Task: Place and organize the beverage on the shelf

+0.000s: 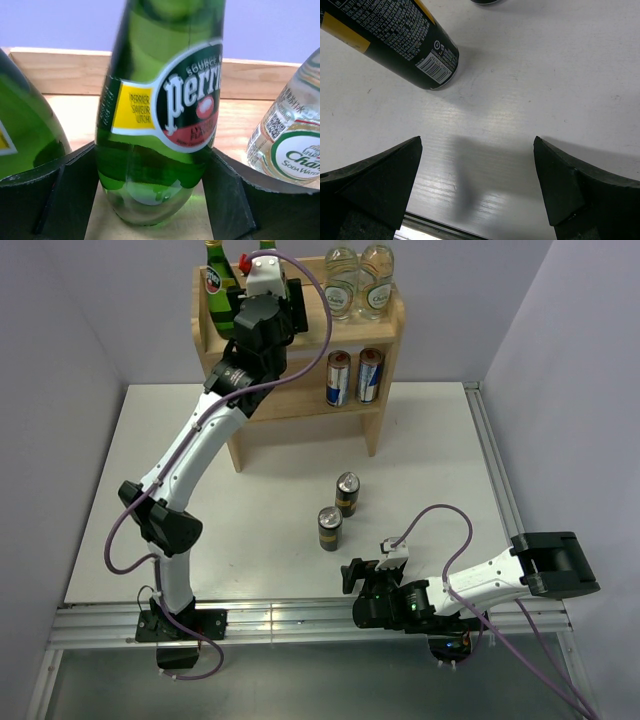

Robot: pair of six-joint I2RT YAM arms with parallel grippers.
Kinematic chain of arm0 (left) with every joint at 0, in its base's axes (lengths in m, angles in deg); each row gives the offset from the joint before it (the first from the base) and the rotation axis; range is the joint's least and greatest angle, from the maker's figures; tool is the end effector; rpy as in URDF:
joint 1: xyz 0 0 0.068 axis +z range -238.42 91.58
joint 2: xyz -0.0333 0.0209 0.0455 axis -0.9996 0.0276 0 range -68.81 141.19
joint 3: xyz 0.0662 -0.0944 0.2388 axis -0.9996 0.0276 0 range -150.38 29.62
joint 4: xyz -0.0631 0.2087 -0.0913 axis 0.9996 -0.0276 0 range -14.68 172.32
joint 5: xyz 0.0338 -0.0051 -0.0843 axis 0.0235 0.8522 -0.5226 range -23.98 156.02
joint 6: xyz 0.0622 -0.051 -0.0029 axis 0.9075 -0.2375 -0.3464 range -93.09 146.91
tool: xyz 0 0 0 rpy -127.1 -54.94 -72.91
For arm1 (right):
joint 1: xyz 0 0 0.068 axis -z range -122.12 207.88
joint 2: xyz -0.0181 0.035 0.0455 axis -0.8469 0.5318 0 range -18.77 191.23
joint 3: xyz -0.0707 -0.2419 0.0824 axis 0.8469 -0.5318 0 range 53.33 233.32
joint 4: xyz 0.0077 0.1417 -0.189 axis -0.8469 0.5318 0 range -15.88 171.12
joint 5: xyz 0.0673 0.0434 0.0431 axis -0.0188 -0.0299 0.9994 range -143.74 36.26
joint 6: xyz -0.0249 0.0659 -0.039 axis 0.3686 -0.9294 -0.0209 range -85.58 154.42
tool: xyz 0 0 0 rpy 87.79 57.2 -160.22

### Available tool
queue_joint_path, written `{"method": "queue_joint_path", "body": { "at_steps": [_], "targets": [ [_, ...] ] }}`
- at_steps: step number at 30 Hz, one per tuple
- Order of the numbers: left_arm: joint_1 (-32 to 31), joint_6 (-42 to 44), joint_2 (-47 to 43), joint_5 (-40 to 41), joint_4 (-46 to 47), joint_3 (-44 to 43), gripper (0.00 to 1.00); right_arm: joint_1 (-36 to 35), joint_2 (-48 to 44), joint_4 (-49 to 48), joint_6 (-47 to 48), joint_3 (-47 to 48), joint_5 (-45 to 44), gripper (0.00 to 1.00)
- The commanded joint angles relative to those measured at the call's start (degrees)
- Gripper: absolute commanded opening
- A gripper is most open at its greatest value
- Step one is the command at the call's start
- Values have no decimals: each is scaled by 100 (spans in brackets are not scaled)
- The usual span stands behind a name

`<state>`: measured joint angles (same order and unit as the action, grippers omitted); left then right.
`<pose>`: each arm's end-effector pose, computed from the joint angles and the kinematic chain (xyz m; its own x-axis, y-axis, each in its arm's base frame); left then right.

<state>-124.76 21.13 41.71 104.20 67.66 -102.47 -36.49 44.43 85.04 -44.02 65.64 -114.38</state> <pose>0.3624 -0.2133 0.5048 0.0993 -0.1713 -0.9802 -0.0186 0.9846 -0.1739 0.0498 0.1440 0.1155 -0.4963 0.1895 -0.8472 -0.1701 0.9358 0.3089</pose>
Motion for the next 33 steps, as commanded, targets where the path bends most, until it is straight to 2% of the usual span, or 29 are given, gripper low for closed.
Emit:
{"method": "queue_joint_path", "body": {
  "at_steps": [1,12,16,17,21,33],
  "targets": [
    [13,-142,5,-29,33,122,81,-55,61,112,-225,113,-88,100],
    [4,-380,-337,-152,76,719,82,-55,114,174,-278,139,-97,100],
    [-84,-406,-522,-117,68,1036,85,-56,131,209,-304,157,-106,100],
    [-101,-415,-549,-74,51,1115,91,-64,131,209,-304,157,-97,100],
    [-251,-415,-768,120,77,1440,97,-91,175,288,-366,192,-115,100],
    [-690,-573,-1690,577,-55,2310,99,-196,280,499,-594,271,-141,100]
  ]
}}
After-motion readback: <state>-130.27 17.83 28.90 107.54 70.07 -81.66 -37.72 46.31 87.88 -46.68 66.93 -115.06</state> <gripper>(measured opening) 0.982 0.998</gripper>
